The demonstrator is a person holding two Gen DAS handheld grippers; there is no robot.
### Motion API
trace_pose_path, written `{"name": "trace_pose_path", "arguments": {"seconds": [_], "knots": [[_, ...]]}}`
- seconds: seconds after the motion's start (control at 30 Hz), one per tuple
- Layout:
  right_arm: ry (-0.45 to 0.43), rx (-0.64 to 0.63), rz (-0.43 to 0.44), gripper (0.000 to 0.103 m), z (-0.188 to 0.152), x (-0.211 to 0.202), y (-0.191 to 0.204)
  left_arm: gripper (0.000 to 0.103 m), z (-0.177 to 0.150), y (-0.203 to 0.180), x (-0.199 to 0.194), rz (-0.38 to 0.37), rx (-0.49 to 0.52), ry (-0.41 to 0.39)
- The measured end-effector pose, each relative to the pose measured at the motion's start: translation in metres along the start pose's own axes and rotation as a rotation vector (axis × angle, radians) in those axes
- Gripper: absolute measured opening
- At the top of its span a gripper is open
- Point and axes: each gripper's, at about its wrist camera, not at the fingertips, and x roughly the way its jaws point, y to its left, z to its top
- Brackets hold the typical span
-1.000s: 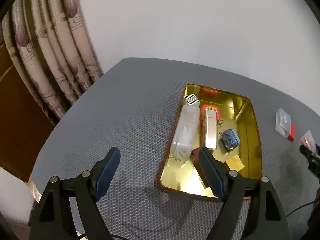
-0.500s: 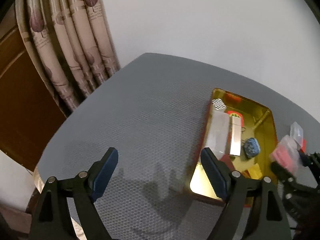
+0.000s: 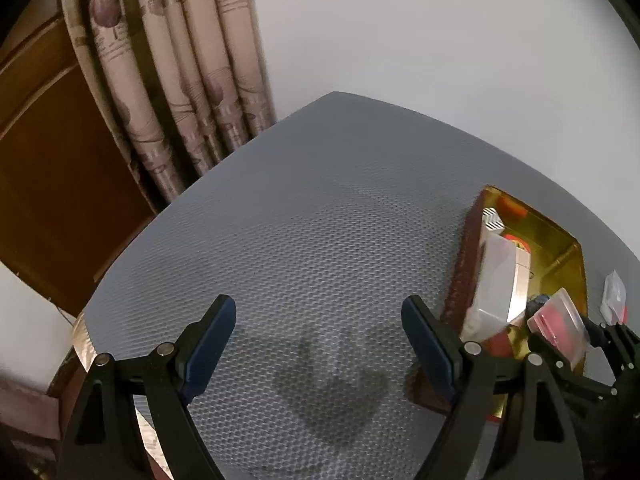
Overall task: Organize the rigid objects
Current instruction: 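Lower the pink box into the gold tin and open the right gripper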
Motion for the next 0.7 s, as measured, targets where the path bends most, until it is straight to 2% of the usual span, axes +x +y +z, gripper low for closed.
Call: {"name": "trace_pose_path", "arguments": {"seconds": [0.2,0.43,0.53,0.7], "knots": [[0.020,0.014,0.008,0.060,-0.002,0.011,-0.001,0.082,0.001,0.017,0.009,0.005,-0.068,0.025],[0.022,-0.021,-0.006,0.060,-0.007,0.015,0.004,0.082,0.000,0.017,0.012,0.008,-0.076,0.039],[0.011,-0.033,-0.033,0.060,-0.011,0.006,0.006,0.082,-0.001,0.017,0.015,0.006,-0.079,0.048],[-0.022,-0.012,-0.011,0.060,-0.015,-0.017,0.001,0.082,-0.002,0.018,0.018,0.009,-0.080,0.057]]}}
